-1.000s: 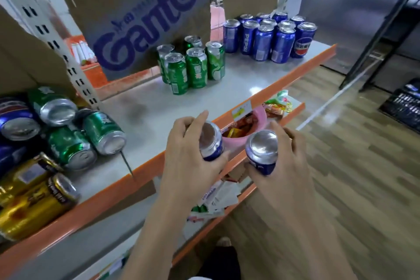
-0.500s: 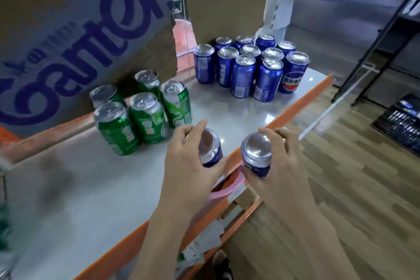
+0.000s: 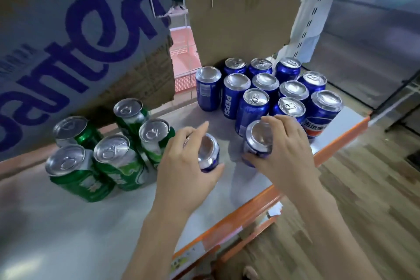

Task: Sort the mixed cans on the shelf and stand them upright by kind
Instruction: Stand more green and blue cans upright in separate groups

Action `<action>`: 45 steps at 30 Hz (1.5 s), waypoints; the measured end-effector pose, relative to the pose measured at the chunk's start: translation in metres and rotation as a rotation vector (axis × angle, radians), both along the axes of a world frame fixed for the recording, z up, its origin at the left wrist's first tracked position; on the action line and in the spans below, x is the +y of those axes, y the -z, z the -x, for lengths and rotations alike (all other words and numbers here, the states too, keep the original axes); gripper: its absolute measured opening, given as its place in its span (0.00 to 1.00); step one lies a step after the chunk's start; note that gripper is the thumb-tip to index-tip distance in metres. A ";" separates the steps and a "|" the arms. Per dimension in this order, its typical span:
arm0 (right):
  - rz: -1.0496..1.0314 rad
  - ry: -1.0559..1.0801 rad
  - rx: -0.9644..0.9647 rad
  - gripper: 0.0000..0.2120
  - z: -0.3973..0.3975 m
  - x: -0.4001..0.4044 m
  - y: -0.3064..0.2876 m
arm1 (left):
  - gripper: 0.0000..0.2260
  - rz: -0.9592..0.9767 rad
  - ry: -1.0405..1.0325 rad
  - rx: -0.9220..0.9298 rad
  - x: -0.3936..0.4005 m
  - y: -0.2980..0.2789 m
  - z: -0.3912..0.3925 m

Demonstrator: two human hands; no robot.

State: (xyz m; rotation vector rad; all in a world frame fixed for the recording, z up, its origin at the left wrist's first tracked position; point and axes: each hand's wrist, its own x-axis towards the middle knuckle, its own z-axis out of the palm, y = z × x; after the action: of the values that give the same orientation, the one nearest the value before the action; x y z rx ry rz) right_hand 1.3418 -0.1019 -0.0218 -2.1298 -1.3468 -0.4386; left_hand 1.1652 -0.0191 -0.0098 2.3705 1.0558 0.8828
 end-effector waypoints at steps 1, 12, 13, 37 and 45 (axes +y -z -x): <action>0.009 -0.003 -0.010 0.36 -0.009 0.002 0.001 | 0.35 0.005 -0.013 0.008 0.001 0.001 -0.004; 0.125 -0.242 -0.096 0.37 -0.053 0.011 0.003 | 0.32 -0.131 0.020 0.468 0.055 -0.037 -0.085; 0.139 -0.260 -0.100 0.39 -0.055 0.011 0.001 | 0.32 -0.159 0.020 0.550 0.062 -0.041 -0.091; 0.033 -0.381 -0.020 0.28 -0.060 0.006 0.000 | 0.37 -0.202 -0.270 0.693 0.023 -0.016 -0.110; -0.029 -0.433 -0.023 0.22 0.000 -0.005 -0.004 | 0.28 -0.330 -0.324 0.511 -0.034 -0.001 -0.040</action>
State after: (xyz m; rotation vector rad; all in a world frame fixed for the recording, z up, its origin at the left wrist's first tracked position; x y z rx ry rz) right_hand 1.3419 -0.1069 -0.0182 -1.7449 -1.7452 -0.3016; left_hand 1.2052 -0.0528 -0.0092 2.8403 1.6350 0.5939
